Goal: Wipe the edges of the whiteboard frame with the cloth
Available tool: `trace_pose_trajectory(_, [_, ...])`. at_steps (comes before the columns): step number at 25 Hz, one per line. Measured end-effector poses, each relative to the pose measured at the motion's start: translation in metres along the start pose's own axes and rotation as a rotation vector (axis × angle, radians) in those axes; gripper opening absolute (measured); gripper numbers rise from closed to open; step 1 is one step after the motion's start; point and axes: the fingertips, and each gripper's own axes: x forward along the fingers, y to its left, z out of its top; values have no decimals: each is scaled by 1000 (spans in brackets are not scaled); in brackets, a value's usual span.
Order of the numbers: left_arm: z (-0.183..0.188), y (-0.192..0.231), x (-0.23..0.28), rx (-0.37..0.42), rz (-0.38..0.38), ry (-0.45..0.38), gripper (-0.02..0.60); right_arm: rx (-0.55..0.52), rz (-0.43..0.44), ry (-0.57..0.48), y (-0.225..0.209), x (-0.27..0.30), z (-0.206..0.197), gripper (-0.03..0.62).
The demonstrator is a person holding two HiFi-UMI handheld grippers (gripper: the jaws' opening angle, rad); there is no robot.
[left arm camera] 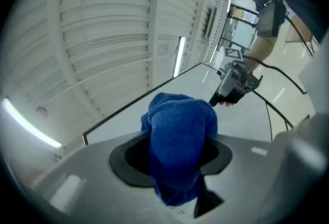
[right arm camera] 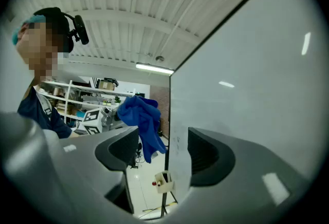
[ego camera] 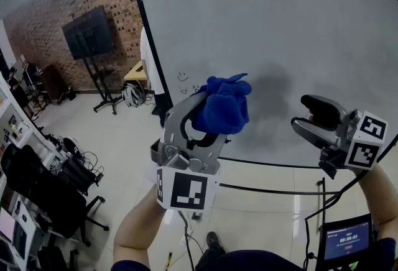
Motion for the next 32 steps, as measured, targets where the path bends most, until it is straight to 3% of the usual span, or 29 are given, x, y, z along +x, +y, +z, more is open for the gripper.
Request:
trace_pose_trajectory(4, [23,25,20,115,-23,-102,192,-49,107,-47,38,66,60,352])
trace_pose_trajectory(8, [39,54,41,251,15,-197,189,-84,205,-54,66,122,101,436])
trace_pose_trajectory(13, [49,79,64,307,24,-265,187,-234,188,-79,66,160,140,443])
trace_pose_trajectory(14, [49,84,68,297,20,-264,189,-250,191,-77,64,164,145,414])
trace_pose_trajectory(16, [46,95,75,238,5,-251,207,-263,208,-70,58,170,156,330])
trace_pose_trajectory(18, [38,107,78,172,-1,-218,276,-259,216,-77,51,175,166,228])
trace_pose_trajectory(20, [24,124,72,148,38,-164,304,-255,181,-96,38,184,177,178])
trace_pose_trajectory(25, [1,187,36,186,210,-8,302,-377,55,-168,14,217,234,179])
trace_pose_trajectory(29, [-10,211,10,189,236,54,266,-594,-13,-179,26,262,276,186])
trace_pose_trajectory(32, [-21,212,-11,202,261,68,246,-733,-73,-130,33,316,296,186])
